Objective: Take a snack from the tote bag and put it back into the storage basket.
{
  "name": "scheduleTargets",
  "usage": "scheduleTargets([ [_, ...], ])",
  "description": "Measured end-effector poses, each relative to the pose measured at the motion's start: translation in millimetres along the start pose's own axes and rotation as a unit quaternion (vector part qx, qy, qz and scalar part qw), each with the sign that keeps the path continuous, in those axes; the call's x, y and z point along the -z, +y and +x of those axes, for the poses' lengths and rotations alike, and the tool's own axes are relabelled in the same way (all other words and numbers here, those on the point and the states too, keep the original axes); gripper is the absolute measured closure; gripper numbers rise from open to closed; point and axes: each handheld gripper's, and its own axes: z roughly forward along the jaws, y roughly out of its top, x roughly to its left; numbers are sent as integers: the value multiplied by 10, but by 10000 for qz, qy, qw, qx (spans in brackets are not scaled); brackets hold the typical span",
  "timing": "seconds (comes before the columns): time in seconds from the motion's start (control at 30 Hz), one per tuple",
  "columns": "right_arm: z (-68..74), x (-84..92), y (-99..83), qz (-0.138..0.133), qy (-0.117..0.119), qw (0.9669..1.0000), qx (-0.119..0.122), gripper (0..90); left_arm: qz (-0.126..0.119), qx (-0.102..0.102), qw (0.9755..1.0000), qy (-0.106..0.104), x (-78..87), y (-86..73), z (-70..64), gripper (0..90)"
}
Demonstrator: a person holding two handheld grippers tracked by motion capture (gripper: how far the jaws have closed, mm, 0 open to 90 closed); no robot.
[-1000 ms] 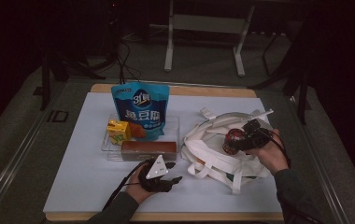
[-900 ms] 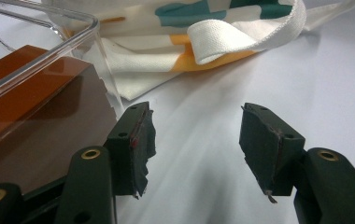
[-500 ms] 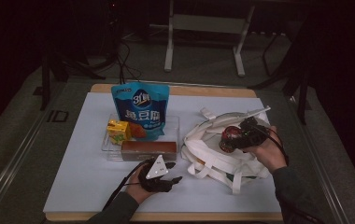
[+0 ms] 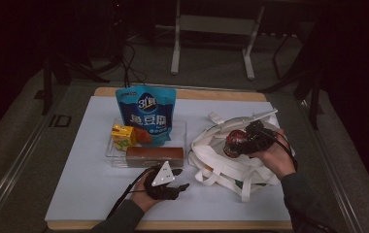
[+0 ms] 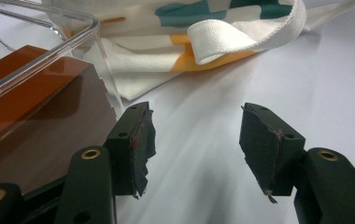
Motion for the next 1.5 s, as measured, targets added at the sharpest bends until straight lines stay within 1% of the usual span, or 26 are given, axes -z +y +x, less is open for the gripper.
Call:
scheduleTargets([
  [0.17, 41, -1, 28, -20, 41, 10000, 28, 253, 0, -1, 10000, -1, 0, 0, 0, 436],
  [0.37, 108, 3, 79, -32, 105, 9998, 145, 254, -12, 13, 10000, -6, -1, 0, -1, 436],
  [0.63, 199, 4, 132, -59, 222, 9995, 238, 254, -6, 8, 10000, -4, -1, 0, 0, 435],
  [0.9, 250, 7, 176, -85, 274, 9991, 309, 254, -8, 9, 10000, -5, -1, 0, 0, 435],
  [1.03, 313, 7, 194, -95, 317, 9987, 380, 254, -5, 2, 10000, -1, -1, 0, 0, 435],
  [1.27, 377, 5, 222, -100, 382, 9982, 453, 254, -8, 3, 10000, -3, 0, 0, 0, 435],
  [1.5, 418, 5, 257, -131, 430, 9977, 510, 254, 3, -8, 10000, -2, 1, 0, 0, 435],
])
